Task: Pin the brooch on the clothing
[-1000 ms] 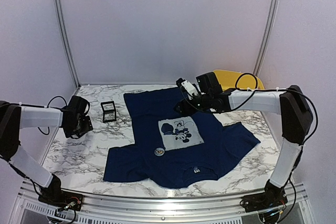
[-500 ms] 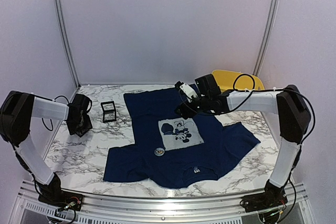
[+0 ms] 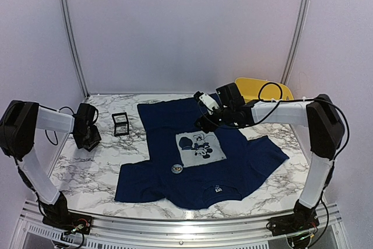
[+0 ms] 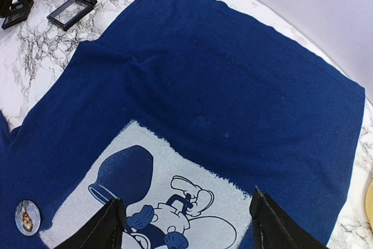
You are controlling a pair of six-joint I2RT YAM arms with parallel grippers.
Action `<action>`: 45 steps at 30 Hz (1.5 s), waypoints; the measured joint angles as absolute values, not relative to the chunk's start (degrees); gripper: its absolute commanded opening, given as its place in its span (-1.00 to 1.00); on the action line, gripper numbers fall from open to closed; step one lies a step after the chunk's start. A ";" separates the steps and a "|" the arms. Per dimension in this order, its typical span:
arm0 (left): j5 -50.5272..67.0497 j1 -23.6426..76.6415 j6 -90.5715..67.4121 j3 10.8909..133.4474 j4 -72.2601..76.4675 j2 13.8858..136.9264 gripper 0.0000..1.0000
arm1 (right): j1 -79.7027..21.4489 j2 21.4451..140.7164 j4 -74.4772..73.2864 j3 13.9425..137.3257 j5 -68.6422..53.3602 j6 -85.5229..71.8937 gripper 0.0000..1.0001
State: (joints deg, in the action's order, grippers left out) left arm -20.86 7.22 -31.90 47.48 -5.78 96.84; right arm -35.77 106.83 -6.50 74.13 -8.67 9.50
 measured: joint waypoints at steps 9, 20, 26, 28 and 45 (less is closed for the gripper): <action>-18.94 7.16 -31.68 46.65 -2.98 96.97 -0.09 | -35.77 107.31 -6.98 74.15 -8.16 10.20 0.38; -16.91 7.09 -31.48 44.01 -1.58 94.70 -0.28 | -35.77 107.70 -7.38 74.24 -7.29 10.55 0.38; -16.27 7.40 -31.27 42.78 -1.98 92.55 -0.28 | -35.77 107.70 -7.62 74.67 -7.16 10.59 0.38; -16.32 7.84 -30.89 42.52 -2.15 91.24 -0.28 | -35.77 107.70 -7.70 74.98 -7.18 10.59 0.38; -16.47 30.79 -18.61 43.51 -2.96 79.46 -0.34 | -31.16 106.80 -7.44 77.87 -18.17 1.08 0.33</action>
State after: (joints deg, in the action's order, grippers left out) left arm -16.47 30.79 -18.61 43.51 -2.96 79.46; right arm -31.16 106.80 -7.44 77.87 -18.17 1.08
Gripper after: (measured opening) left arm 0.428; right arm 0.666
